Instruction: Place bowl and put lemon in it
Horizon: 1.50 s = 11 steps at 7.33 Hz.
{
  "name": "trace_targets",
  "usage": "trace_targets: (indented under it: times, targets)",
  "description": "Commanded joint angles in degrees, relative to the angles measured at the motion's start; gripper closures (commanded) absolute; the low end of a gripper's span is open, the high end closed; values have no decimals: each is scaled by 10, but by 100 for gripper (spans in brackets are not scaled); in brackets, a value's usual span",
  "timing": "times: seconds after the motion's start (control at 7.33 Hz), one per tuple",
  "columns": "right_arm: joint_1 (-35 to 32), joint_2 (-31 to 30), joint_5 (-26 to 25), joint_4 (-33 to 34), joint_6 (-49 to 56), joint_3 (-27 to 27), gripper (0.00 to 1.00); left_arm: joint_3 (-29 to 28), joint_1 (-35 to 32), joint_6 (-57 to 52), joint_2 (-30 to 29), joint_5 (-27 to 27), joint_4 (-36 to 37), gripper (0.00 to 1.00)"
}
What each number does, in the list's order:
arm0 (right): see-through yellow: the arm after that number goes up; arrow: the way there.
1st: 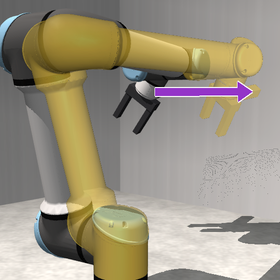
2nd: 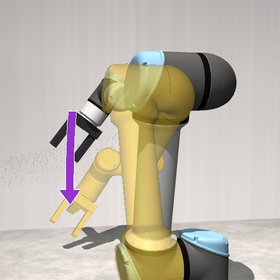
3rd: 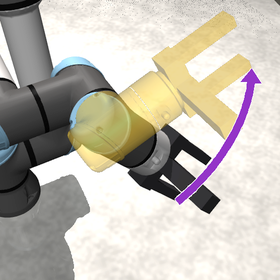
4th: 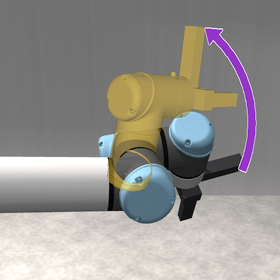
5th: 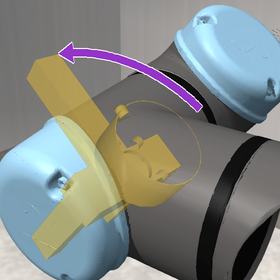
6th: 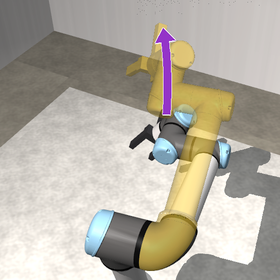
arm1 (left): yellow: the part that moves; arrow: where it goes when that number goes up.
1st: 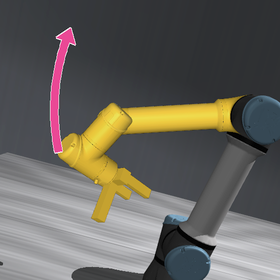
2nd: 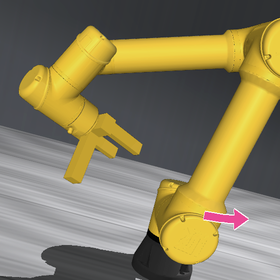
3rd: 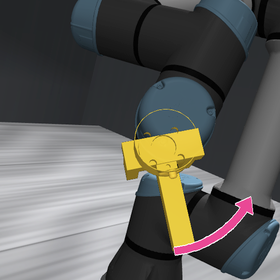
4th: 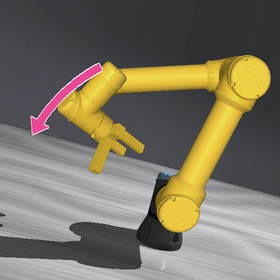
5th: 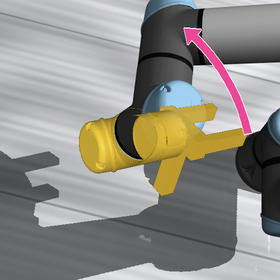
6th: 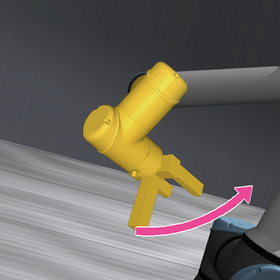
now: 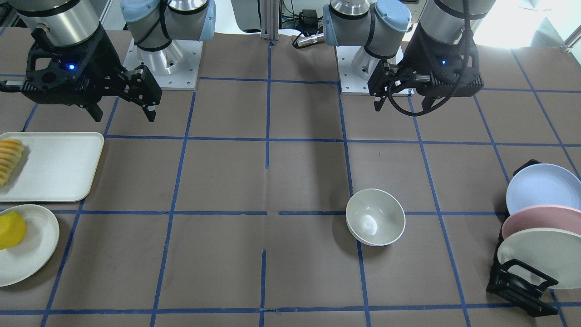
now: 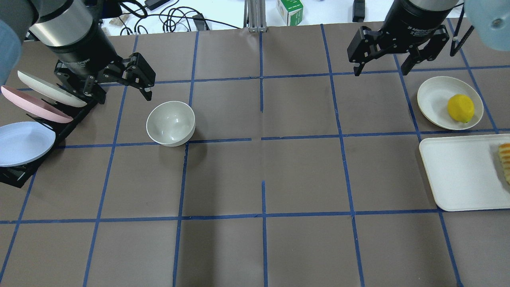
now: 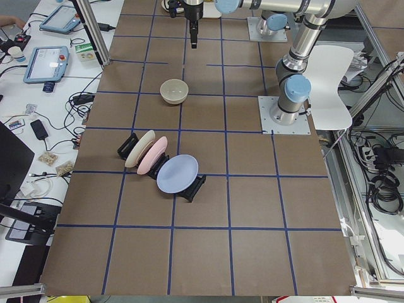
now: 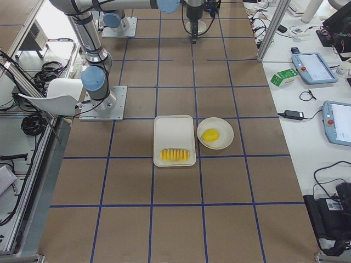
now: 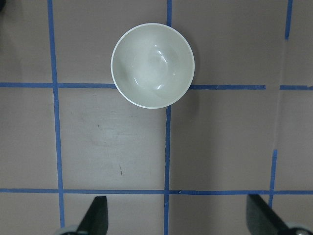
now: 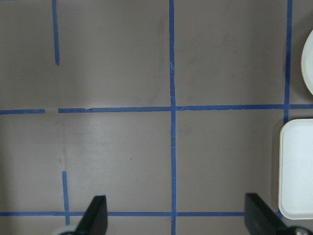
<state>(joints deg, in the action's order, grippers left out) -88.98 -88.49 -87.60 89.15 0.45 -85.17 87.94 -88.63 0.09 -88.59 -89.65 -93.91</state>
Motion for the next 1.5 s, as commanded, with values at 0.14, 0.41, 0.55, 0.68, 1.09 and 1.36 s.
trace_targets:
  times: [0.14, 0.41, 0.55, 0.68, 1.09, 1.36]
  targets:
    - [0, 1, 2, 0, -3, 0, 0, 2, -1, 0, 0, -3, 0, 0]
    - [0, 1, -5, -3, -3, 0, 0, 2, -1, -6, -1, -3, 0, 0]
    - [0, 3, -5, 1, -3, 0, 0, 2, 1, -11, -2, -3, 0, 0]
    - [3, 6, -5, 2, -1, 5, 0, 0, 1, -11, -4, -3, 3, 0]
    - [18, 71, -26, -56, 36, 101, 0, 1, 35, -29, -64, 11, 52, 0]
    - [111, 105, -66, -50, 86, 105, 0, 4, 80, -82, -125, 40, 97, 0]
